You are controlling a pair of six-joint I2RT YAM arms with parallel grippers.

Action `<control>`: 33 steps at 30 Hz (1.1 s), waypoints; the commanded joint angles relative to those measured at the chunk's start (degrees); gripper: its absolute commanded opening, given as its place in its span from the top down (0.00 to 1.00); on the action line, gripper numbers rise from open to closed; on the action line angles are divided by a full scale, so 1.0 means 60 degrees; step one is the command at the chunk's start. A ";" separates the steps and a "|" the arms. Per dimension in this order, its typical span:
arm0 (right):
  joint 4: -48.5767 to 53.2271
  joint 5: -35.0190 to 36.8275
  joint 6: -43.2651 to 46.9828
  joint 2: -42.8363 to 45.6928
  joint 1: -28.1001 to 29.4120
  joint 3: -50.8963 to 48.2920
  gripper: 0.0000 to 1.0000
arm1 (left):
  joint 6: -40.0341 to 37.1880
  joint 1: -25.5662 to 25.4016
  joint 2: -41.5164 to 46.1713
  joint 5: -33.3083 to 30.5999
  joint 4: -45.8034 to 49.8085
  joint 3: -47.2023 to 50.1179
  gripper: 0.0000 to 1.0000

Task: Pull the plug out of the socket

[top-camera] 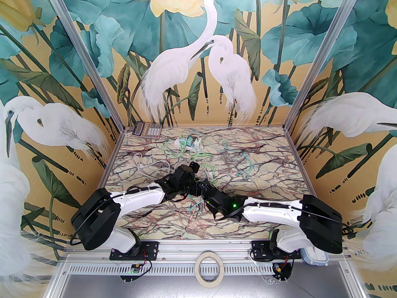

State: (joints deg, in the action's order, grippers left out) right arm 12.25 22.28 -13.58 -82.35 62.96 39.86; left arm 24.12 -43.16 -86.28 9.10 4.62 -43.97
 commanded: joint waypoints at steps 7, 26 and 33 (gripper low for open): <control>-0.1544 -0.2215 -0.0448 0.1513 -0.1179 -0.0688 0.83 | -0.0323 -0.0269 -0.0778 -0.0541 0.1249 0.0106 0.36; -0.0299 0.0420 0.0887 -0.0080 0.0176 0.0434 0.83 | -0.0374 -0.0410 -0.0969 -0.0591 0.1354 -0.0156 0.36; -0.0627 -0.0374 0.0439 0.0460 -0.0203 0.0223 0.83 | -0.0417 -0.0527 -0.1138 -0.0692 0.1394 -0.0245 0.36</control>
State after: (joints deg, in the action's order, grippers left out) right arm 14.55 21.43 -12.43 -81.49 62.57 40.36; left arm 23.73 -44.53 -89.06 6.09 5.63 -46.63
